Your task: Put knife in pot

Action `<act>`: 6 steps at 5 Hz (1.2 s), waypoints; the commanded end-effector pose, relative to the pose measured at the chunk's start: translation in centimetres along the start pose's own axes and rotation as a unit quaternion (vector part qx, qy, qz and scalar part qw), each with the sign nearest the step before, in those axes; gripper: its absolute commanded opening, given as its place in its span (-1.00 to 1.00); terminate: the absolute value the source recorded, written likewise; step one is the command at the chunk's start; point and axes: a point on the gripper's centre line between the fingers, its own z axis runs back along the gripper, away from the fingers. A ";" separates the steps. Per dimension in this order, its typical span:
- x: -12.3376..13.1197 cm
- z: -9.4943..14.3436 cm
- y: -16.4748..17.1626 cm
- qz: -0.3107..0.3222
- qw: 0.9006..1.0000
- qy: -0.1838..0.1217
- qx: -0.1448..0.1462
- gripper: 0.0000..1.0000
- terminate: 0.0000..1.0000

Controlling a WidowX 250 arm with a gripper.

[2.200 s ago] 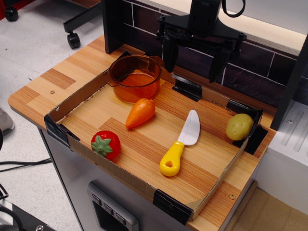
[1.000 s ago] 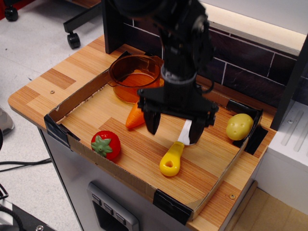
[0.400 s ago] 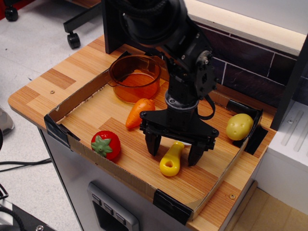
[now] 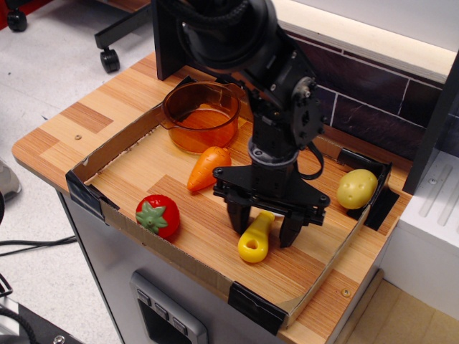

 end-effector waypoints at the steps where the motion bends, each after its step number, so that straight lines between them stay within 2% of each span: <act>1: -0.1 0.3 0.5 -0.013 1.000 -0.001 -0.012 -1.00 -1.00; 2: -0.1 2.5 0.8 -0.009 0.999 -0.016 -0.028 -1.00 -1.00; 3: 0.2 4.9 1.1 0.041 0.998 -0.020 -0.044 -1.00 -1.00; 4: 0.4 6.7 1.9 0.062 0.995 -0.045 -0.061 -1.00 -1.00; 5: 1.2 8.5 3.3 0.177 0.976 -0.104 -0.077 -1.00 -1.00; 6: 2.7 9.8 4.8 0.253 0.964 -0.051 -0.070 -1.00 -1.00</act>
